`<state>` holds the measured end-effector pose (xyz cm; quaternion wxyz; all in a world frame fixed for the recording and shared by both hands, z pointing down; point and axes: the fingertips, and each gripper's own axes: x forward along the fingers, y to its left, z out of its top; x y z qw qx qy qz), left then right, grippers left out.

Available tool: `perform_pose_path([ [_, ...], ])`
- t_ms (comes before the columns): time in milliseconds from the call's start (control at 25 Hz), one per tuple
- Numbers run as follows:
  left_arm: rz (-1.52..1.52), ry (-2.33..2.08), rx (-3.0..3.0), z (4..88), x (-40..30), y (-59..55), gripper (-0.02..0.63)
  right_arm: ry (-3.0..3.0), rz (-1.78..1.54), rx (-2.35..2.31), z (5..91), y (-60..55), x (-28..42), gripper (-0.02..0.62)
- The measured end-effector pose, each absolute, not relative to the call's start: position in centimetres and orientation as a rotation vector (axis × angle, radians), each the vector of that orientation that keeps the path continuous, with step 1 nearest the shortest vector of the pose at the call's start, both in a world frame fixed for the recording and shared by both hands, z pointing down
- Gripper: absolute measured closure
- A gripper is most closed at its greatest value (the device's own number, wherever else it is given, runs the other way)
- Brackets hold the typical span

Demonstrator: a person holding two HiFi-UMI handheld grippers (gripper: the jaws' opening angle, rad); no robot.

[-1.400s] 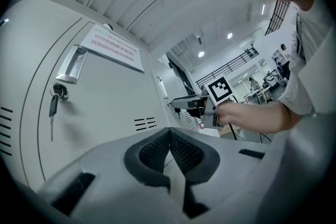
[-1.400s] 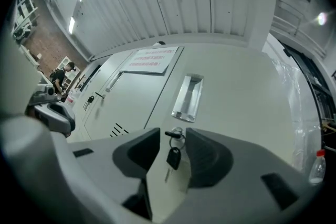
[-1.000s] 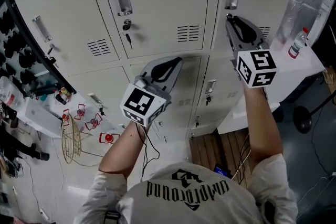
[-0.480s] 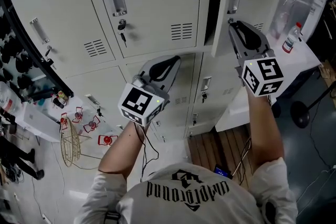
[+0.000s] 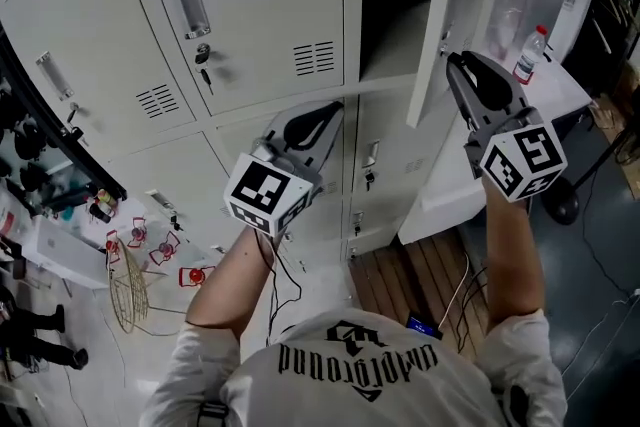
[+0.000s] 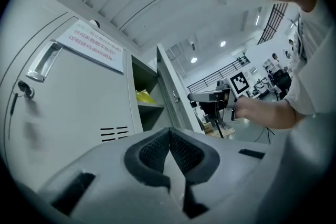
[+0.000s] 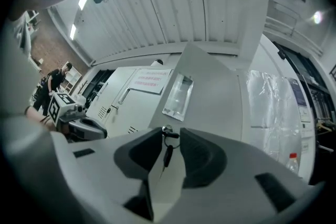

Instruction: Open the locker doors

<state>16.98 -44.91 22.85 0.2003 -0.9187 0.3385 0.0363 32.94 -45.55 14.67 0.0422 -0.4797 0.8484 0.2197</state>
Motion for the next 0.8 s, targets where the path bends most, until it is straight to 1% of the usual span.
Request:
perform_pose_path([
  [520, 0.128, 0.8, -2.606, 22.4, 22.7, -44.5, 0.598, 2.552, 0.681, -1.596, 14.8, -41.7, 40.6, 0.472],
  [800, 0.137, 0.755, -2.611, 22.2, 24.7, -44.7, 0.598, 2.493, 0.685, -1.695, 14.7, -40.9, 44.6, 0.471],
])
